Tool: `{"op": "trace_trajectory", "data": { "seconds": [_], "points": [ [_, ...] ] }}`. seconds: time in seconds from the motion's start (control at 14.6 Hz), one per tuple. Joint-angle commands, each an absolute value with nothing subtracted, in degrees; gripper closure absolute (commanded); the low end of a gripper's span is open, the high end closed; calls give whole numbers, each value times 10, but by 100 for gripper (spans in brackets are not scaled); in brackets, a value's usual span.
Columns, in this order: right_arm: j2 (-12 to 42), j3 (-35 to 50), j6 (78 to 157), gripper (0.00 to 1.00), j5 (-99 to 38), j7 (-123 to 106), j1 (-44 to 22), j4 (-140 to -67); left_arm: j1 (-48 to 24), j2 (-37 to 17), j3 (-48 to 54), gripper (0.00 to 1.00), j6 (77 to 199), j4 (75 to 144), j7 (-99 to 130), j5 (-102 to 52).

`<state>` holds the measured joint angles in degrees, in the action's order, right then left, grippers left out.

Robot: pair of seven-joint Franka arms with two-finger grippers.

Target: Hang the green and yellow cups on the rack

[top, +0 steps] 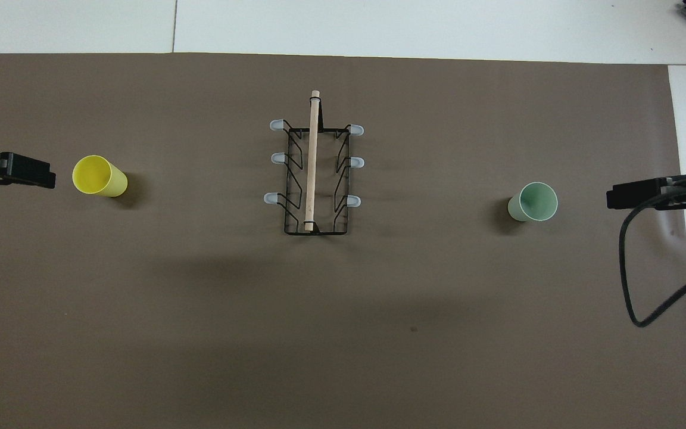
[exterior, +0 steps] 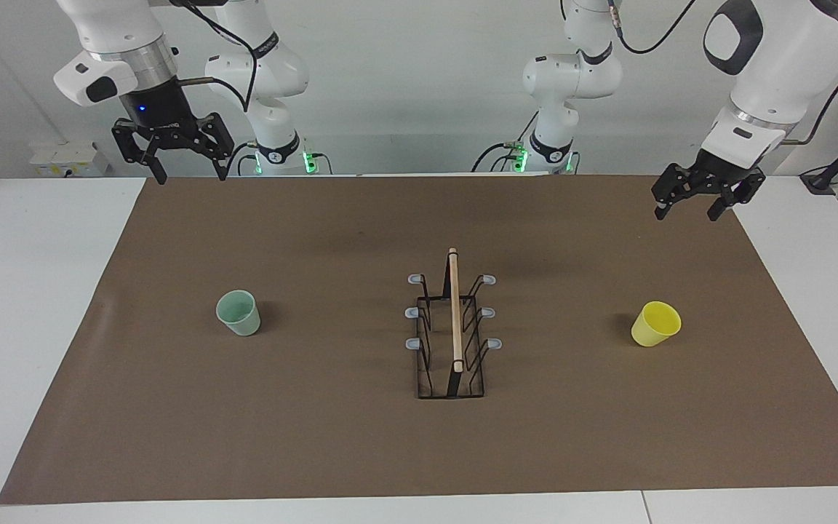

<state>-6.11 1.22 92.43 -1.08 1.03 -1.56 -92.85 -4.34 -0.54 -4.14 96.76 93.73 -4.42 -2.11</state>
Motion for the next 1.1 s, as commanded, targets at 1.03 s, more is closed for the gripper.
{"op": "trace_trajectory", "data": {
  "seconds": [1.03],
  "points": [
    [-79,12,919,0,-20,13,5,-941,-83,-308,-277,0,954,770,278,-304]
  ]
}}
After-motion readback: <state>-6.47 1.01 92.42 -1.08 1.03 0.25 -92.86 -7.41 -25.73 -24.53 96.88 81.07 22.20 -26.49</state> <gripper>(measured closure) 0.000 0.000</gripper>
